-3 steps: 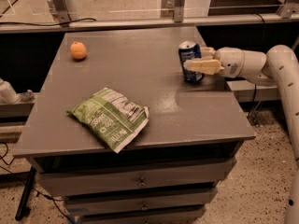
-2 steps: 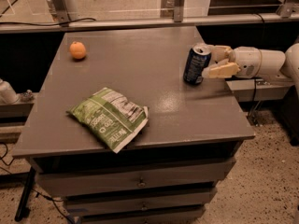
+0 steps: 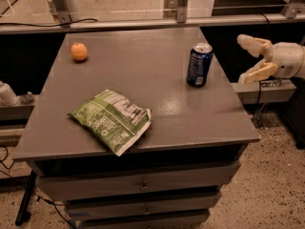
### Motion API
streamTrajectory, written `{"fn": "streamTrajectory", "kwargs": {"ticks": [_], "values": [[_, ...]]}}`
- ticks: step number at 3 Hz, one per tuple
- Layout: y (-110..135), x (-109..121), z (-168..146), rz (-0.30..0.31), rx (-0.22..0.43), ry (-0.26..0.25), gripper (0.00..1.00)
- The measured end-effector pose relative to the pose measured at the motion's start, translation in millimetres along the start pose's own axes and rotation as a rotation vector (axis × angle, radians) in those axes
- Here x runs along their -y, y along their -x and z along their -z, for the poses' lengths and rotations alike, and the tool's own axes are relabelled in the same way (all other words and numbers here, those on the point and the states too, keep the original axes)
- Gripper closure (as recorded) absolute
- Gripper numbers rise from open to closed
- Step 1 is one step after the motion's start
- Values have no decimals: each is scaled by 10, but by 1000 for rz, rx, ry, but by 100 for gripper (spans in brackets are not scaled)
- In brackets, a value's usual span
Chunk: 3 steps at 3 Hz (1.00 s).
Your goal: Place pepsi can upright
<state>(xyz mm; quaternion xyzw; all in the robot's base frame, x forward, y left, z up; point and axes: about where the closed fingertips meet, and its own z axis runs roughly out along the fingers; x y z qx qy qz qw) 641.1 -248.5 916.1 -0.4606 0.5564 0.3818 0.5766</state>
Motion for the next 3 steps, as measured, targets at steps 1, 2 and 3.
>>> {"fn": "streamTrajectory", "kwargs": {"ticks": [1,2,3], "values": [[471,45,328,54,-5,-119,0],[1103,-67,244,92,-10,-147,0],[1242,-113,216,107,-12,-145,0]]}}
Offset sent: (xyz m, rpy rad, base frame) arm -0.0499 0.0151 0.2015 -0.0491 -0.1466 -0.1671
